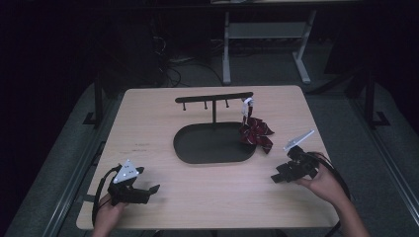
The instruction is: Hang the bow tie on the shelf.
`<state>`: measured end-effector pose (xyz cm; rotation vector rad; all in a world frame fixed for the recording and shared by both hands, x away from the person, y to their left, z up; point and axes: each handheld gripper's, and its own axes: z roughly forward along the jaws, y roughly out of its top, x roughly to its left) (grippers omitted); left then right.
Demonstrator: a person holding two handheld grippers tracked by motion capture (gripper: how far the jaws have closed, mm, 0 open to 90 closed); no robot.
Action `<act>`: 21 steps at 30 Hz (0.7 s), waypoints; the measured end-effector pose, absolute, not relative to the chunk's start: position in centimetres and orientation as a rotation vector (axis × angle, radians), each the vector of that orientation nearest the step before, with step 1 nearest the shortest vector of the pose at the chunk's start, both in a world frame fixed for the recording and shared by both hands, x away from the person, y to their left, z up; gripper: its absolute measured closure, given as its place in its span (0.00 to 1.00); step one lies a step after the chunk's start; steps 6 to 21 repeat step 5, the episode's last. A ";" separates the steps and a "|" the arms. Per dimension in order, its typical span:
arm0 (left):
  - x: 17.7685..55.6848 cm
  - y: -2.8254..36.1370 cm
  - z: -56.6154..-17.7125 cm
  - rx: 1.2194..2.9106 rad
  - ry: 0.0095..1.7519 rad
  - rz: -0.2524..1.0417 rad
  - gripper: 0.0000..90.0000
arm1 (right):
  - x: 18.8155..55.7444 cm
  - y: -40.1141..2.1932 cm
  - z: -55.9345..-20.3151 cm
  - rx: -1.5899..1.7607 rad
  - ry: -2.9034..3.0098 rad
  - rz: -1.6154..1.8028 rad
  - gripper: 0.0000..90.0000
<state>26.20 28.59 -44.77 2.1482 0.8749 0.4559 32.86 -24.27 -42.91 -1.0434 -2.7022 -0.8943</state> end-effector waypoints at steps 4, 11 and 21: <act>26.3 28.5 -44.9 2.147 0.871 0.463 0.15 | 31.5 -24.2 -43.3 -1.060 -2.720 -0.931 0.50; 26.3 28.5 -44.8 2.153 0.865 0.465 0.15 | 31.0 -24.1 -43.3 -1.062 -2.723 -0.942 0.50; 26.3 28.5 -44.8 2.153 0.865 0.465 0.15 | 31.0 -24.1 -43.3 -1.062 -2.723 -0.942 0.50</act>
